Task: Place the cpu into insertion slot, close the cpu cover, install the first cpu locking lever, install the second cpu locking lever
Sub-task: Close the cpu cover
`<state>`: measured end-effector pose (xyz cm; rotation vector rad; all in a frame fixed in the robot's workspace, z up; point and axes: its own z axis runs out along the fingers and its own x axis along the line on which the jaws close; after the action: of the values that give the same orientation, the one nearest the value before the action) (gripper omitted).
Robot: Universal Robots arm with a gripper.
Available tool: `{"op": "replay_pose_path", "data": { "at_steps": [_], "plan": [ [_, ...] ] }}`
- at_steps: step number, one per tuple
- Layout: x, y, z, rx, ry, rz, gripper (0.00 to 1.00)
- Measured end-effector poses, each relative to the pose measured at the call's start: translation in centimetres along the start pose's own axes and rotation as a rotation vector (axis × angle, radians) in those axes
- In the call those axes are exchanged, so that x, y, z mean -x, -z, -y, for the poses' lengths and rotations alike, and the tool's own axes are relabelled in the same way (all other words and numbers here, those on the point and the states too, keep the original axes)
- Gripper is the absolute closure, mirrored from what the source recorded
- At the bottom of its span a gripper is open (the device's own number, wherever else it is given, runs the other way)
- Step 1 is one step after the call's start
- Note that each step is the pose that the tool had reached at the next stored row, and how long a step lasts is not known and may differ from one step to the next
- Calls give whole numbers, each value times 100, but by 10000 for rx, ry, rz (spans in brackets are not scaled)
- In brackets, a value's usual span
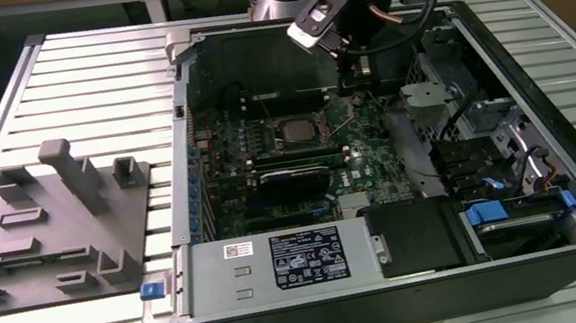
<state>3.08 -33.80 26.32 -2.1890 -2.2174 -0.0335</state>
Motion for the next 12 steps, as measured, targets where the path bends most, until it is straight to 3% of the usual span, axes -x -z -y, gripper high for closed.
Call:
{"op": "replay_pose_path", "data": {
  "at_steps": [12],
  "plan": [
    [3,-34,-137,0,0,1,89]
  ]
}}
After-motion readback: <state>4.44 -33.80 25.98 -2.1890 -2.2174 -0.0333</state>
